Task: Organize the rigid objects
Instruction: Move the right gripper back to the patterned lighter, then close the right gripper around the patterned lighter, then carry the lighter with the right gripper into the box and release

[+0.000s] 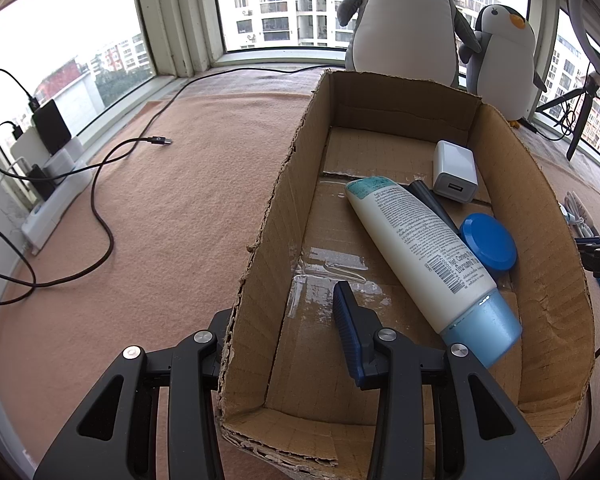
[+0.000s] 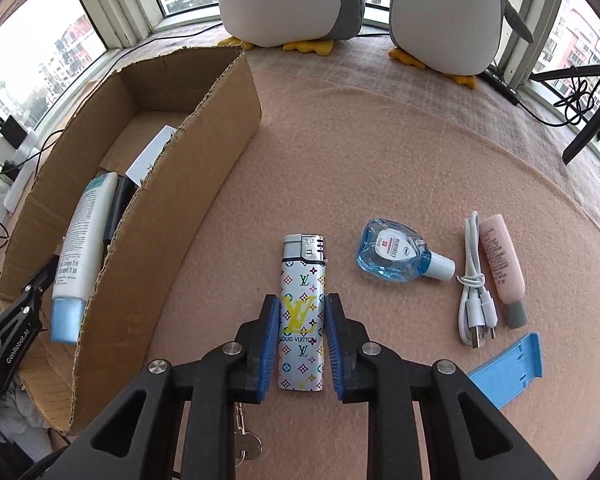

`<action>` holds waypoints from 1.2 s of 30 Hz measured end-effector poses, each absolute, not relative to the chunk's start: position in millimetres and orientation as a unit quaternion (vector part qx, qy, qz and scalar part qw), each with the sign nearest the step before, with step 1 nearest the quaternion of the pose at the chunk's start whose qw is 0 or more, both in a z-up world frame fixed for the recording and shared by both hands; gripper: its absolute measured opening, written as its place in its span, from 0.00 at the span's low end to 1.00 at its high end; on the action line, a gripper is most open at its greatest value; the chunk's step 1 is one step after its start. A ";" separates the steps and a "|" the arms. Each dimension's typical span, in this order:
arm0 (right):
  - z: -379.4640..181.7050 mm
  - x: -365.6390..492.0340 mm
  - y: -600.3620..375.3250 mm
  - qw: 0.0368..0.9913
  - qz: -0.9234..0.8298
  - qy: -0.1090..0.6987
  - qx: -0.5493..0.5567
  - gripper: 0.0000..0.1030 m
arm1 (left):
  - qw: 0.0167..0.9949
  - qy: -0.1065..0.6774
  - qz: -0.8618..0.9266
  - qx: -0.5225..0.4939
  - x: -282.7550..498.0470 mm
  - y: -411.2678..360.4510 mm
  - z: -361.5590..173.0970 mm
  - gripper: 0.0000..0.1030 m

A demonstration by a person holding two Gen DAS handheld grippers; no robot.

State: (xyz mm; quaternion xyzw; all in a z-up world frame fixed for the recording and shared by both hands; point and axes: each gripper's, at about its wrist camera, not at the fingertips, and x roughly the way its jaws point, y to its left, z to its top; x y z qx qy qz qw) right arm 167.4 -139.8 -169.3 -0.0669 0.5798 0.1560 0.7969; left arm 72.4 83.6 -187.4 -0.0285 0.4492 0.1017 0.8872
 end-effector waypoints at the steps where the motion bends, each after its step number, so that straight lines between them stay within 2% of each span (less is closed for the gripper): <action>1: -168.3 165.0 -142.4 0.797 0.157 0.580 -0.062 0.20 | 0.887 0.449 0.102 -0.029 72.3 83.5 -187.4 0.37; 12: -122.7 134.9 -155.5 0.817 0.190 0.543 -0.031 0.20 | 0.887 0.449 0.102 -0.029 72.1 83.4 -187.5 0.37; 21: -80.6 113.5 -126.7 0.827 0.244 0.506 -0.026 0.20 | 0.887 0.449 0.102 -0.029 72.0 83.3 -187.5 0.37; 36: -91.2 112.8 -64.6 0.813 0.283 0.509 -0.026 0.20 | 0.887 0.449 0.102 -0.029 72.2 83.2 -187.5 0.37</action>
